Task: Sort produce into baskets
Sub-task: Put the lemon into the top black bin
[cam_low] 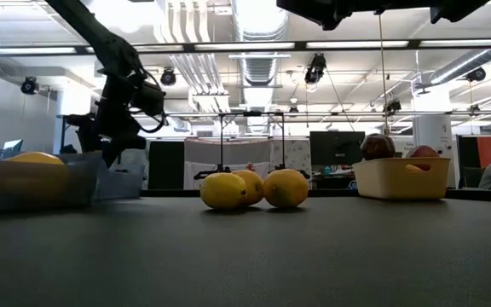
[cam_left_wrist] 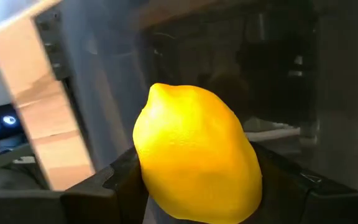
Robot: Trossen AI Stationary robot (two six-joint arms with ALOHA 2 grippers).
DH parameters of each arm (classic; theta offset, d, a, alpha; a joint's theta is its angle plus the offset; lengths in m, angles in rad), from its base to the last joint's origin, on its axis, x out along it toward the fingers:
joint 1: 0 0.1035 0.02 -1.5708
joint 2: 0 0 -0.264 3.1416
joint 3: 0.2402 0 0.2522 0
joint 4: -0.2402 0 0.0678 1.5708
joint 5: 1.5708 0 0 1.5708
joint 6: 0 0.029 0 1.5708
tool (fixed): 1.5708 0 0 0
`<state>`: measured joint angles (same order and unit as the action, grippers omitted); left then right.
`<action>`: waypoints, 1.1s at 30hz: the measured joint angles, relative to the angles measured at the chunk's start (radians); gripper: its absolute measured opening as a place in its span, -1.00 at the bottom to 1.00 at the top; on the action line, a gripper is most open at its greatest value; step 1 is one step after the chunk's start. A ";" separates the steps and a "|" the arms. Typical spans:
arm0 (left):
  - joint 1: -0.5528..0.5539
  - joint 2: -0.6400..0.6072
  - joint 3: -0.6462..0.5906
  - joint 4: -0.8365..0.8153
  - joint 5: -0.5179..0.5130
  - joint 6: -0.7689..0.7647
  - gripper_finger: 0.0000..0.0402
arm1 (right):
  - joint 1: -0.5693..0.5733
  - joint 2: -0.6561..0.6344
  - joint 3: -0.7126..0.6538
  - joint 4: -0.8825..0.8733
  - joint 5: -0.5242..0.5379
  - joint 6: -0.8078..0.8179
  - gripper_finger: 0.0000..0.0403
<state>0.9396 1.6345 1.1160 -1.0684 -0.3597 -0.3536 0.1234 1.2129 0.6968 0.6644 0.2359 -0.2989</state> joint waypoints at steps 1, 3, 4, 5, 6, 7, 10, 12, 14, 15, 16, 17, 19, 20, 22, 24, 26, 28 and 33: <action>0.003 0.010 0.000 0.010 0.015 -0.002 0.06 | 0.000 0.000 0.000 -0.001 0.000 0.000 0.42; 0.004 0.030 0.000 0.031 0.040 -0.004 0.06 | 0.000 0.000 0.000 -0.002 0.000 0.000 0.42; 0.003 0.041 0.000 0.042 0.049 -0.006 0.06 | 0.000 0.000 0.000 -0.002 0.000 0.000 0.42; 0.003 0.055 0.000 0.054 0.057 -0.005 0.06 | 0.000 0.000 0.000 -0.002 0.000 0.000 0.42; 0.003 0.071 0.000 0.063 0.060 -0.005 0.06 | 0.000 0.000 0.000 -0.002 0.000 0.000 0.42; 0.004 0.084 0.000 0.068 0.059 -0.004 0.07 | 0.000 0.000 0.000 -0.002 0.000 0.001 0.42; 0.008 0.115 0.003 0.092 0.052 0.014 0.07 | 0.000 0.000 0.000 -0.002 0.000 0.000 0.42; 0.009 0.131 0.008 0.109 0.046 0.028 0.11 | 0.000 0.000 0.000 -0.003 0.000 0.000 0.42; 0.009 0.143 0.016 0.120 0.043 0.030 0.17 | 0.000 0.000 0.000 -0.003 0.000 0.000 0.42; 0.008 0.149 0.019 0.126 0.037 0.031 0.21 | 0.000 0.000 0.000 -0.003 0.000 0.000 0.42; 0.008 0.153 0.022 0.127 0.032 0.031 0.26 | 0.000 0.000 0.000 -0.003 0.000 -0.004 0.42; 0.008 0.154 0.022 0.128 0.026 0.031 0.32 | 0.000 0.000 0.000 -0.004 0.000 -0.005 0.42; 0.010 0.154 0.023 0.134 0.008 0.031 0.42 | 0.000 0.000 0.000 -0.008 0.000 -0.007 0.42; 0.010 0.153 0.023 0.134 -0.001 0.033 0.48 | 0.000 0.000 0.000 -0.012 0.000 -0.007 0.42; 0.010 0.146 0.025 0.123 -0.017 0.048 0.57 | 0.000 0.000 0.000 -0.021 0.000 -0.007 0.42; 0.010 0.137 0.048 0.081 -0.016 0.057 0.63 | 0.000 0.000 0.000 -0.026 0.000 -0.013 0.42; 0.007 0.121 0.088 0.027 -0.014 0.058 0.66 | 0.000 0.000 0.000 -0.026 0.000 -0.016 0.42; -0.008 0.100 0.133 -0.020 -0.001 0.060 0.67 | 0.000 0.000 0.000 -0.026 0.000 -0.016 0.42; -0.144 0.012 0.157 -0.005 0.087 0.084 0.65 | -0.010 0.000 0.000 -0.024 0.000 -0.016 0.42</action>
<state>0.7960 1.6466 1.2731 -1.0736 -0.2731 -0.2695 0.1133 1.2129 0.6968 0.6399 0.2364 -0.3153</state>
